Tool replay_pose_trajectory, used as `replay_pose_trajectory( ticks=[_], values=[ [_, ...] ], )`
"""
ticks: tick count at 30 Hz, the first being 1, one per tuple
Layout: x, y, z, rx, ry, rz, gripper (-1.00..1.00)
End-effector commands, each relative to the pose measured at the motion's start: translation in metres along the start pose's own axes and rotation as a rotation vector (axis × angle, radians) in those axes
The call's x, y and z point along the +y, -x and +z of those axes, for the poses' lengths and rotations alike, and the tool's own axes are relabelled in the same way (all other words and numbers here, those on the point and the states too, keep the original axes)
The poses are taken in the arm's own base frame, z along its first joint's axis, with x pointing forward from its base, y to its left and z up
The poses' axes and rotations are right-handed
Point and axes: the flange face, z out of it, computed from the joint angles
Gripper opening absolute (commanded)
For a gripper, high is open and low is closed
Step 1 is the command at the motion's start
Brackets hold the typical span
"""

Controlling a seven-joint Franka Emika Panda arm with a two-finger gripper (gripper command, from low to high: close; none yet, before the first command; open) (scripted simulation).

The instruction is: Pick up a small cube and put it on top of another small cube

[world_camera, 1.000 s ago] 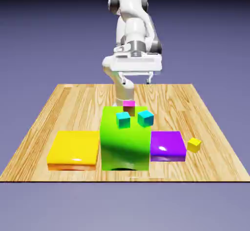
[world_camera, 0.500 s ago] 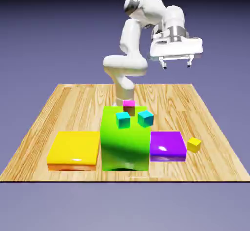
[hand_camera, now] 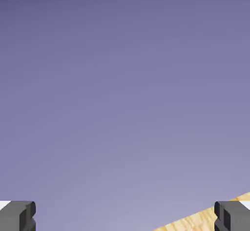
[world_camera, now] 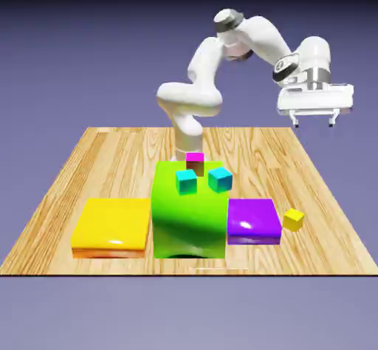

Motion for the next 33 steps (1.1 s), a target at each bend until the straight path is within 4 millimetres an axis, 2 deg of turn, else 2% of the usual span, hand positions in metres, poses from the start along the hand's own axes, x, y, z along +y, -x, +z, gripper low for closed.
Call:
replay_pose_trajectory(
  ticks=[1, 7, 14, 17, 19, 22, 23, 24, 25, 28, 29, 33],
  values=[
    [0.007, 0.012, 0.005, 0.010, 0.012, 0.008, 0.00],
    [0.058, 0.081, 0.041, 0.081, 0.093, 0.055, 0.00],
    [0.142, 0.144, 0.098, 0.195, 0.207, 0.113, 0.00],
    [0.186, 0.164, 0.125, 0.255, 0.260, 0.139, 0.00],
    [0.190, 0.165, 0.128, 0.261, 0.265, 0.141, 0.00],
    [0.213, 0.163, 0.180, 0.261, 0.264, 0.141, 0.00],
    [0.216, 0.162, 0.187, 0.261, 0.265, 0.141, 0.00],
    [0.216, 0.162, 0.187, 0.261, 0.265, 0.141, -1.00],
    [0.216, 0.162, 0.187, 0.261, 0.265, 0.141, -1.00],
    [0.192, 0.165, 0.135, 0.261, 0.264, 0.141, -1.00],
    [0.186, 0.162, 0.128, 0.263, 0.284, 0.151, -1.00],
    [0.162, 0.135, 0.134, 0.272, 0.411, 0.215, -1.00]
  ],
)
